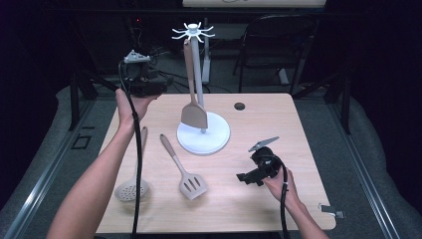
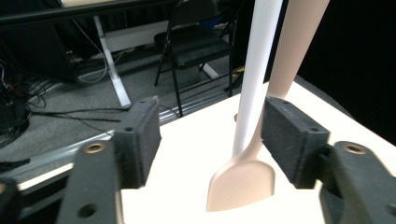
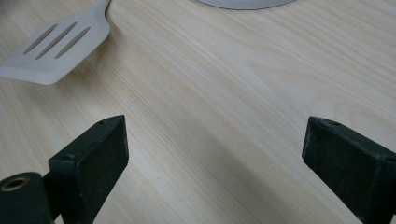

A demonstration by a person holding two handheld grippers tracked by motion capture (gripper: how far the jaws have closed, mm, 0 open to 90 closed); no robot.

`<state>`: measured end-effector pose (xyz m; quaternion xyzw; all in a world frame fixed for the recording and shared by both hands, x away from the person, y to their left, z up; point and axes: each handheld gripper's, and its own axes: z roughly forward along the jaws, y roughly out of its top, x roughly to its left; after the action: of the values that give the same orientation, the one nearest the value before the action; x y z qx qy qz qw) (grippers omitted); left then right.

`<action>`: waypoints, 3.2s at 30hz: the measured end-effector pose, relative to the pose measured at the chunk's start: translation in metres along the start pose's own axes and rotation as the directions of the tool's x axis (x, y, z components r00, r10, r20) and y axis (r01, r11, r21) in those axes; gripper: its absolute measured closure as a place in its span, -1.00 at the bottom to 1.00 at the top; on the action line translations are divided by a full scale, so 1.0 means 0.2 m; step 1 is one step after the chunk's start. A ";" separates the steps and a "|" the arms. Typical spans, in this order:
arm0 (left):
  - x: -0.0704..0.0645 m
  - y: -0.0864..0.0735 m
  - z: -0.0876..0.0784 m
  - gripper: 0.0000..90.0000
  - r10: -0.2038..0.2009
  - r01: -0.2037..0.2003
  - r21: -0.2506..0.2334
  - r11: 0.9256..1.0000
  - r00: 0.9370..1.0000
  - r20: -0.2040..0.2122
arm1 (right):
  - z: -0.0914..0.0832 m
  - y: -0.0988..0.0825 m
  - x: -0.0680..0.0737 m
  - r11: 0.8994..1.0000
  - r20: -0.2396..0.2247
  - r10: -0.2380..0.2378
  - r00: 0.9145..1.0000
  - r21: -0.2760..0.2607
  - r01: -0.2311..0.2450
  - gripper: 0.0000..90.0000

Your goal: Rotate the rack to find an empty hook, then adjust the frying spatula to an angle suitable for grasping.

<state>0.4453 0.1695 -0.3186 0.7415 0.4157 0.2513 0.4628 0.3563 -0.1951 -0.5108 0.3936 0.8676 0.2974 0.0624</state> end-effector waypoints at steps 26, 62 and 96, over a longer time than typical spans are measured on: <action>0.05 -0.47 0.07 -0.60 -0.122 0.121 0.200 0.972 0.993 -0.009 | 0.02 0.00 0.01 1.000 -0.013 -0.011 1.000 0.018 0.011 -0.86; -0.07 -0.97 0.15 -0.69 -0.174 0.167 0.312 0.935 0.985 -0.003 | 0.09 0.06 0.14 0.998 -0.020 -0.054 0.998 0.024 0.055 -0.51; -0.07 -1.04 0.22 -0.67 -0.211 0.194 0.360 0.912 0.977 0.008 | 0.33 0.21 0.59 0.963 -0.179 -0.270 0.946 -0.050 0.265 0.96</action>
<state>0.3907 0.1831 -0.5231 0.7717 0.5183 0.1048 0.3533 0.3259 -0.0583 -0.5266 0.2424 0.9111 0.3324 0.0269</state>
